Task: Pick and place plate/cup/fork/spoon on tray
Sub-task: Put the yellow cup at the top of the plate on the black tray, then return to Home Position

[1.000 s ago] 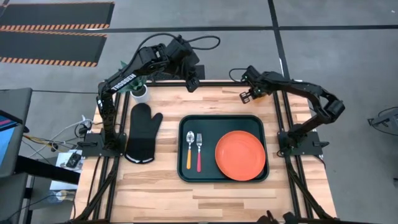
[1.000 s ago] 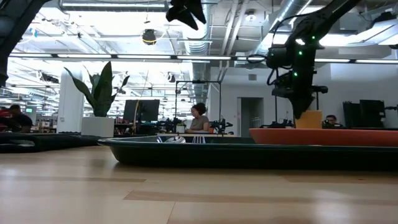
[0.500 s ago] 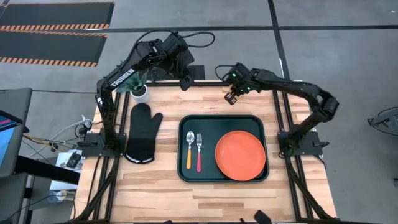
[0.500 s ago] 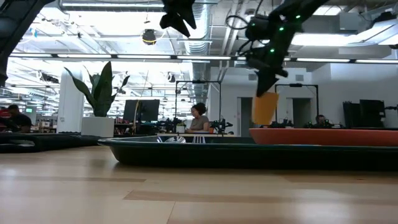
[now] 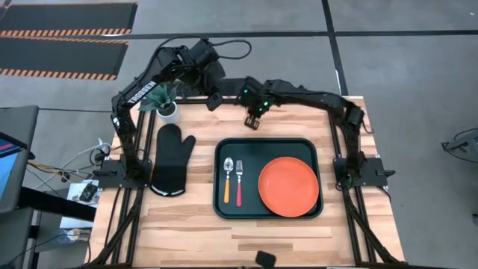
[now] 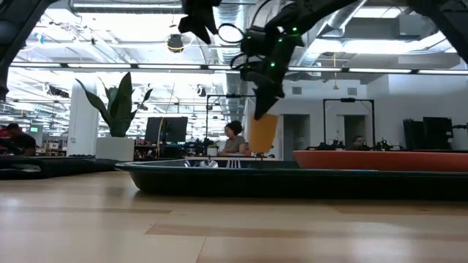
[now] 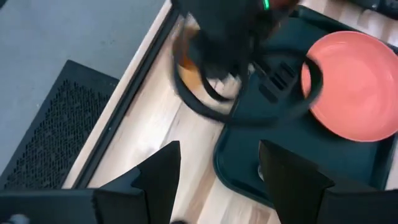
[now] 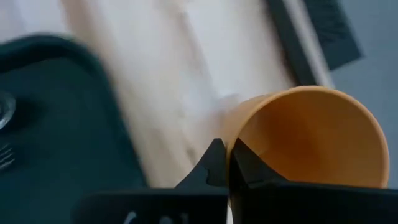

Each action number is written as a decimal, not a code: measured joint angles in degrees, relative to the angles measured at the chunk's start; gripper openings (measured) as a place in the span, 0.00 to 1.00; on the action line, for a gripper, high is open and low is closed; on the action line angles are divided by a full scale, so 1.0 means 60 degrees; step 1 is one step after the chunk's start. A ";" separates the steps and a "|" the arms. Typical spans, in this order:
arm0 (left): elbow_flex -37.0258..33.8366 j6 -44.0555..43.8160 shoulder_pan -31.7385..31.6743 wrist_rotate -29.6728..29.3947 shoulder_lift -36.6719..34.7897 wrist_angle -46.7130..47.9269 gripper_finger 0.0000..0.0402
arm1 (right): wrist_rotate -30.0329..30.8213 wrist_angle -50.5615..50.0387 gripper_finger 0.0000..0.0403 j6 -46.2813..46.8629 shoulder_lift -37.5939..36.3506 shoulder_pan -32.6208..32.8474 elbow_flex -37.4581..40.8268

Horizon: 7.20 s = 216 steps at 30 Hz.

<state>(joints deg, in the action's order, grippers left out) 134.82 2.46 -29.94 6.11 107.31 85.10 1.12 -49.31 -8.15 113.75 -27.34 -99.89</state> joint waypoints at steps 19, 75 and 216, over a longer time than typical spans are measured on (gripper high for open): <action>0.0004 -0.0224 -0.0479 -0.0140 -0.1159 0.0008 0.51 | -0.0363 -0.0264 0.11 -0.0406 0.0915 0.0730 -0.0102; -0.8730 -0.0247 -0.0254 0.0242 0.0257 -1.1967 0.51 | 0.2399 -0.4249 0.46 0.5707 -0.6575 0.3582 -0.0100; -0.0116 0.0992 0.1865 0.1072 0.0286 -0.4951 0.63 | 0.3487 -0.0900 0.45 0.2785 -0.8522 0.4892 0.1140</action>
<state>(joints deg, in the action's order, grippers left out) 134.13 8.41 -18.75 12.54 109.03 55.40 22.04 -54.70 8.56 62.62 2.02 -93.05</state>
